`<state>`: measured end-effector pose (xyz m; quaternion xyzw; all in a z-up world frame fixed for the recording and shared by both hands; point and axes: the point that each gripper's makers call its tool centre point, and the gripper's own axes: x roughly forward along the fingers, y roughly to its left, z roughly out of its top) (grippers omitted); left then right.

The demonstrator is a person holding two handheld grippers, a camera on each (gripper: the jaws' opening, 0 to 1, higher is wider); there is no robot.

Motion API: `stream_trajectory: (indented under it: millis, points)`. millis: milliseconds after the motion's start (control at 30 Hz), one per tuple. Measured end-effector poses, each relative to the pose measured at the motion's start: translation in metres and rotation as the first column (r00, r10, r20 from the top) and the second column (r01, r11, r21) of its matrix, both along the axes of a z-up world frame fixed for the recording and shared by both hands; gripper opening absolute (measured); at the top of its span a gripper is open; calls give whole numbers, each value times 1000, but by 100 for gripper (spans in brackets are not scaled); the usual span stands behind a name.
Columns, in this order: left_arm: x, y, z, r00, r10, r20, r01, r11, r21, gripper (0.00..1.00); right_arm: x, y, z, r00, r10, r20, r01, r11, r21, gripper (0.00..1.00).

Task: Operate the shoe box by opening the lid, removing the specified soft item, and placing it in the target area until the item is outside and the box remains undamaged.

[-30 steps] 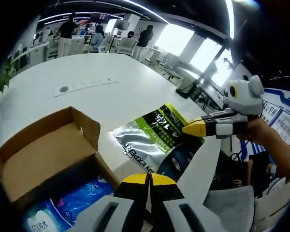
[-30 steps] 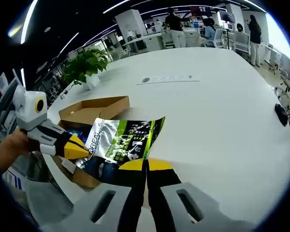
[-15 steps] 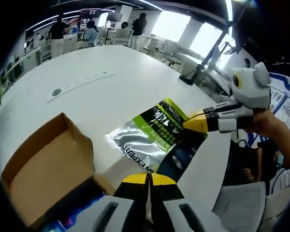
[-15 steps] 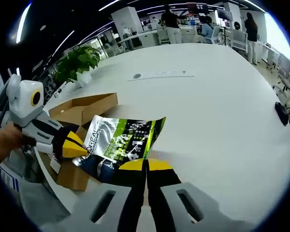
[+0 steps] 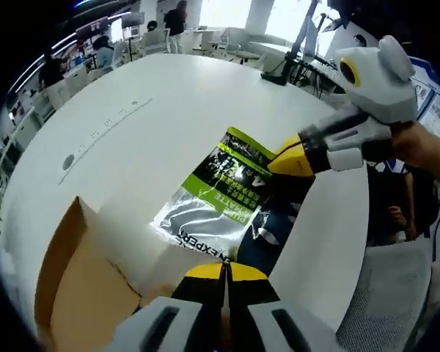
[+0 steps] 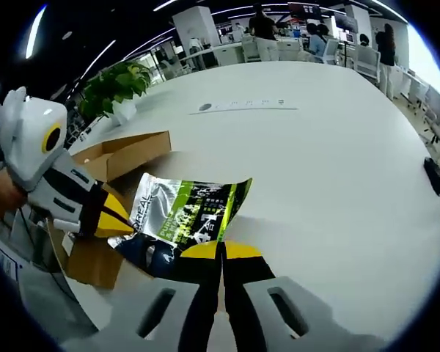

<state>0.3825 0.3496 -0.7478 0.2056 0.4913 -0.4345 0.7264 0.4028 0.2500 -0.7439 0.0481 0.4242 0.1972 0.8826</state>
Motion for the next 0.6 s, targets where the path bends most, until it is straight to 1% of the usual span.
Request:
stream_trajectory:
  millis: [33, 100, 200, 467, 600]
  points:
    - [-1, 0, -3, 1000, -15, -3, 15, 1000, 14, 0, 0, -1, -3, 1000, -2, -3, 2, 1000, -1, 0]
    - [-1, -2, -7, 1000, -15, -7, 15, 1000, 23, 0, 1, -2, -6, 1000, -6, -8, 6, 1000, 0, 0]
    - [-3, -3, -13, 999, -39, -10, 40, 998, 44, 0, 2, -3, -11, 1000, -9, -10, 9, 1000, -2, 0]
    - [-4, -4, -21, 999, -43, -26, 44, 997, 57, 1, 2, -6, -24, 1000, -12, -23, 11, 1000, -26, 0]
    - [-7, -5, -26, 997, -72, -20, 74, 994, 84, 1, 1, -6, -27, 1000, -11, -29, 10, 1000, -26, 0]
